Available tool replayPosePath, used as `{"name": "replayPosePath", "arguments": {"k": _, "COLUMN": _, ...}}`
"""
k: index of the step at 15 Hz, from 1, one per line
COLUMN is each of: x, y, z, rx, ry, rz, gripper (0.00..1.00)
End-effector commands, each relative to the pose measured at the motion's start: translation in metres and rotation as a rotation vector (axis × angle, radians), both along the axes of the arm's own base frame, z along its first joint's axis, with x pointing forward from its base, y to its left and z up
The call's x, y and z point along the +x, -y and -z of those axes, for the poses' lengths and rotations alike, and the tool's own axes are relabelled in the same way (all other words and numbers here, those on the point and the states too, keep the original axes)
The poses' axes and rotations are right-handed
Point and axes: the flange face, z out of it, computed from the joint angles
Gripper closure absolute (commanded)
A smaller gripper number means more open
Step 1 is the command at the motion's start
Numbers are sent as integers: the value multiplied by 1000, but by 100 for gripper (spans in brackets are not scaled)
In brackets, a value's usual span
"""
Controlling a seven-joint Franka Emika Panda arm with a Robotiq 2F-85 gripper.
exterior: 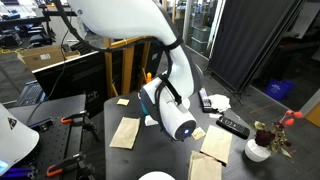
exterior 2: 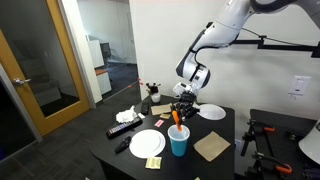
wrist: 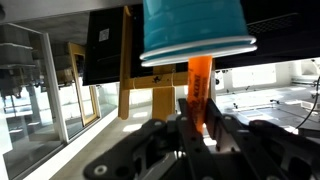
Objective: Take the marker from the table and place it in the blue cup
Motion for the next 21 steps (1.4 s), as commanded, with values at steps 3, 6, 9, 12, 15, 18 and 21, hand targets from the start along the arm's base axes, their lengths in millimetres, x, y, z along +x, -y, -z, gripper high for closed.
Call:
{"name": "replayPosePath", "arguments": {"k": 3, "x": 6, "y": 2, "z": 9, "rx": -12, "ry": 9, "rz": -4, "gripper": 95}}
{"name": "replayPosePath", "arguments": {"k": 6, "x": 6, "y": 2, "z": 15, "rx": -20, "ry": 3, "rz": -3, "gripper": 95}}
{"name": "replayPosePath", "arguments": {"k": 9, "x": 4, "y": 3, "z": 21, "rx": -34, "ry": -2, "rz": -4, "gripper": 95}}
{"name": "replayPosePath", "arguments": {"k": 12, "x": 2, "y": 3, "z": 24, "rx": -44, "ry": -4, "rz": -7, "gripper": 54}}
{"name": "replayPosePath", "arguments": {"k": 15, "x": 2, "y": 4, "z": 26, "rx": -44, "ry": -5, "rz": -2, "gripper": 34}}
{"name": "replayPosePath", "arguments": {"k": 18, "x": 2, "y": 4, "z": 26, "rx": -40, "ry": -4, "rz": 1, "gripper": 10}}
{"name": "replayPosePath", "arguments": {"k": 21, "x": 2, "y": 2, "z": 20, "rx": -34, "ry": 3, "rz": -2, "gripper": 0}}
